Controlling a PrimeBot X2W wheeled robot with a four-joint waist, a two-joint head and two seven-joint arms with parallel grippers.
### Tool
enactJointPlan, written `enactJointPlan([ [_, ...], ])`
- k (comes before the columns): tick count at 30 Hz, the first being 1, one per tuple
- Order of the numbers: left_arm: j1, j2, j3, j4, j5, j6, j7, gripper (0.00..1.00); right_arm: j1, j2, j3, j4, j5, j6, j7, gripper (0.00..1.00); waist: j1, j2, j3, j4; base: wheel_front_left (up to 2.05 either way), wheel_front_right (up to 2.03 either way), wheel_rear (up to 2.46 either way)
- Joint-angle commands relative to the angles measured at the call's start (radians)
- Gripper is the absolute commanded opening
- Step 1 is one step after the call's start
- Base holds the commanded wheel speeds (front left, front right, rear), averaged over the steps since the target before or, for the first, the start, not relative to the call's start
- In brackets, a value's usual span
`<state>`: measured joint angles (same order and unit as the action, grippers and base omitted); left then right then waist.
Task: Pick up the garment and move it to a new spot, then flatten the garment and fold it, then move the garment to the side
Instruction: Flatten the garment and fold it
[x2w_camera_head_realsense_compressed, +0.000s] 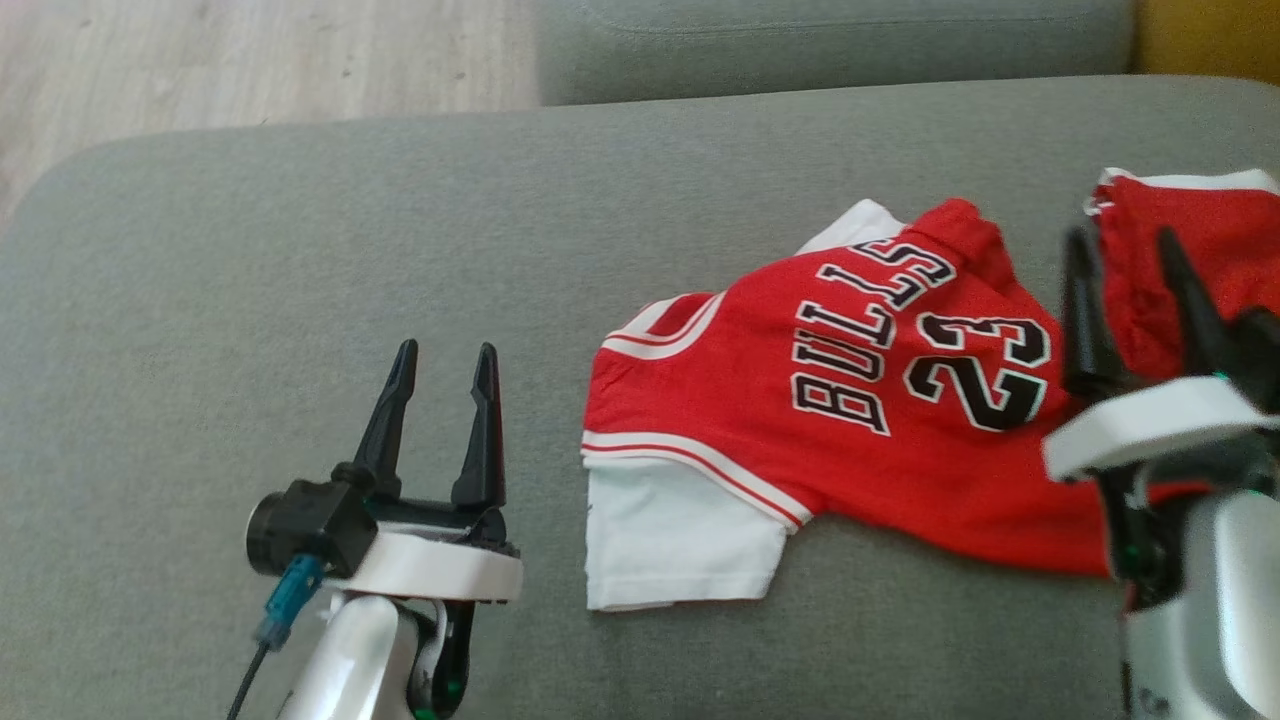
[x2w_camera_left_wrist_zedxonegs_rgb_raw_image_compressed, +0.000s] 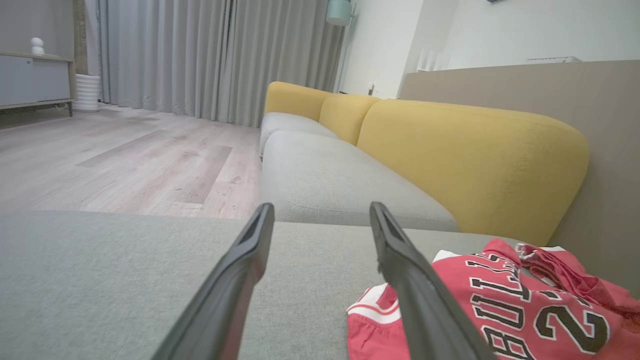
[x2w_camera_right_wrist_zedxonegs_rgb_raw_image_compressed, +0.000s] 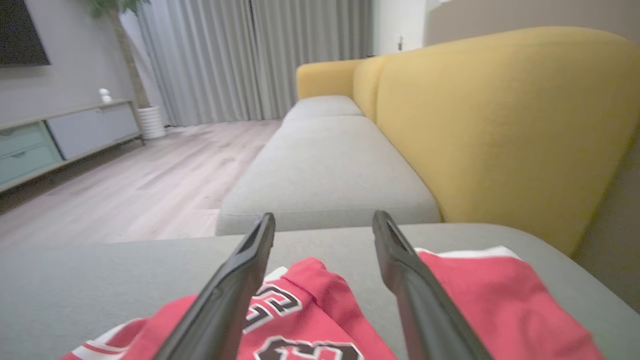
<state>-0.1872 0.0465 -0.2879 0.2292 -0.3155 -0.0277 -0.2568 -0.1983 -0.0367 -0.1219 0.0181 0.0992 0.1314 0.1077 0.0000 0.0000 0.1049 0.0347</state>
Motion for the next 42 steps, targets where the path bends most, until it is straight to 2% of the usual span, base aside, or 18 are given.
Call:
enactJointPlan([
  [1,-0.043,0.004,0.024,-0.035,0.003,-0.001,-0.005,1.0,-0.063,-0.014,0.063,-0.006,0.008,-0.001,-0.028,1.0,0.0,0.0,0.011,0.027,0.0,0.0,0.0],
  [5,-0.052,0.004,0.01,-0.036,-0.004,0.002,-0.005,1.0,-0.087,-0.014,0.121,0.068,0.006,-0.001,-0.097,1.0,0.0,0.0,0.024,0.068,0.0,0.0,0.0],
  [10,-0.054,0.004,0.011,-0.033,-0.001,0.005,-0.005,1.0,-0.076,-0.014,0.155,0.154,0.028,-0.001,-0.169,1.0,0.0,0.0,0.033,0.087,0.0,0.0,0.0],
  [21,-0.06,0.004,0.014,-0.035,0.003,0.004,-0.005,1.0,-0.11,-0.014,0.167,0.243,0.014,-0.001,-0.195,1.0,0.0,0.0,0.05,0.089,0.0,0.0,0.0],
  [25,-0.081,0.004,-0.002,-0.042,-0.006,0.004,-0.005,1.0,-0.204,-0.025,0.138,0.254,-0.043,-0.001,-0.117,1.0,0.0,0.0,0.085,0.107,0.0,0.0,0.0],
  [27,-0.092,0.004,-0.014,-0.042,-0.017,0.005,-0.005,1.0,-0.274,-0.056,0.127,0.284,-0.061,-0.001,-0.052,1.0,0.0,0.0,0.106,0.122,0.0,0.0,0.0],
  [33,-0.126,0.004,-0.074,-0.039,-0.057,0.011,-0.005,1.0,-0.482,-0.165,0.135,0.486,-0.048,-0.001,0.154,1.0,0.0,0.0,0.163,0.179,0.0,0.0,0.0],
  [38,-0.151,0.004,-0.118,-0.039,-0.086,0.025,-0.005,1.0,-0.587,-0.256,0.212,0.663,-0.014,-0.001,0.288,1.0,0.0,0.0,0.191,0.225,0.0,0.0,0.0],
  [42,-0.162,0.004,-0.134,-0.038,-0.098,0.031,-0.005,1.0,-0.627,-0.31,0.313,0.748,0.032,-0.001,0.357,1.0,0.0,0.0,0.199,0.247,0.0,0.0,0.0],
])
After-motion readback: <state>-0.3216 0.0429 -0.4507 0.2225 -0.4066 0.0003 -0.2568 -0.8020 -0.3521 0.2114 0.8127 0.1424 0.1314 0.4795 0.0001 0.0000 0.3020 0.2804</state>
